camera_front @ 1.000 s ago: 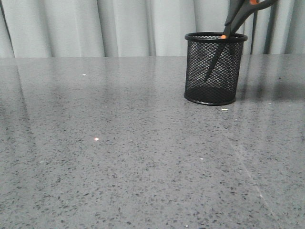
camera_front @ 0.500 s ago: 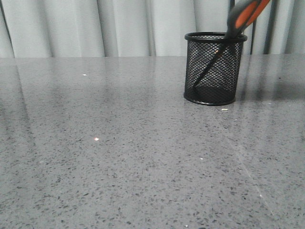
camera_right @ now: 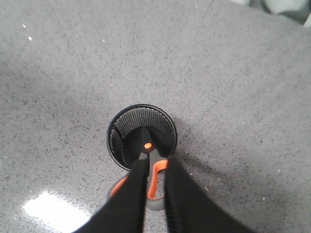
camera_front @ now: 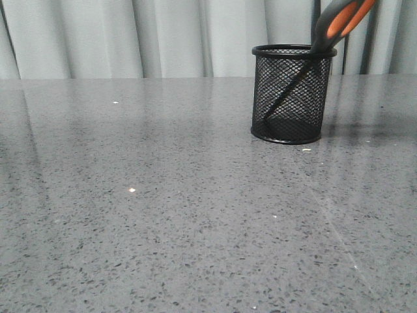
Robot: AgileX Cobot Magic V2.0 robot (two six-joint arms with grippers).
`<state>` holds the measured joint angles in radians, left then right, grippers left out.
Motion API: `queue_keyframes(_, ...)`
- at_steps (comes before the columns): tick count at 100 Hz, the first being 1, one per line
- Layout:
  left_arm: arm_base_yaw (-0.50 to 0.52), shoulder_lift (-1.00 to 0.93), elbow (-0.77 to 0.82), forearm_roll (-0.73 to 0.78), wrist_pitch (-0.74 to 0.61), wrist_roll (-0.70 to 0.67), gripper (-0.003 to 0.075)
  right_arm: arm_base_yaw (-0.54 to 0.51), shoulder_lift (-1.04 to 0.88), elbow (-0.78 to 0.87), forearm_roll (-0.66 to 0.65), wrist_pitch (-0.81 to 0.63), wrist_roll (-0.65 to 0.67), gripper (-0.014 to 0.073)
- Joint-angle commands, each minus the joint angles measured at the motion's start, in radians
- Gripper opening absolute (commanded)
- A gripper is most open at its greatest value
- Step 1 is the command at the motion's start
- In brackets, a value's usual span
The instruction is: Put scissors into bucket
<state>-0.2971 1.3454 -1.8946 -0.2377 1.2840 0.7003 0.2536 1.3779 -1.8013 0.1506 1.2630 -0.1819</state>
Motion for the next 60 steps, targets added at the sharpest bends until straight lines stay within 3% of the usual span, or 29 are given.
queue_keyframes(1,0.002,-0.027,-0.031,-0.026,-0.011,-0.033,-0.0011,-0.002,-0.074,-0.019,-0.002,-0.08,0.008,-0.0062)
queue_keyframes(16,0.002,-0.032,-0.025,-0.026,-0.016,-0.088,-0.002,-0.002,-0.191,0.107,-0.002,-0.233,0.008,-0.0045)
queue_keyframes(32,0.018,-0.1,0.071,-0.023,-0.127,-0.143,-0.002,-0.002,-0.375,0.379,-0.002,-0.533,0.008,-0.0045)
queue_keyframes(45,0.03,-0.228,0.291,-0.028,-0.359,-0.156,-0.002,-0.002,-0.538,0.631,-0.002,-0.768,0.008,-0.0045)
queue_keyframes(60,0.03,-0.436,0.638,-0.053,-0.69,-0.158,-0.002,-0.002,-0.699,0.872,0.009,-0.93,0.008,-0.0045)
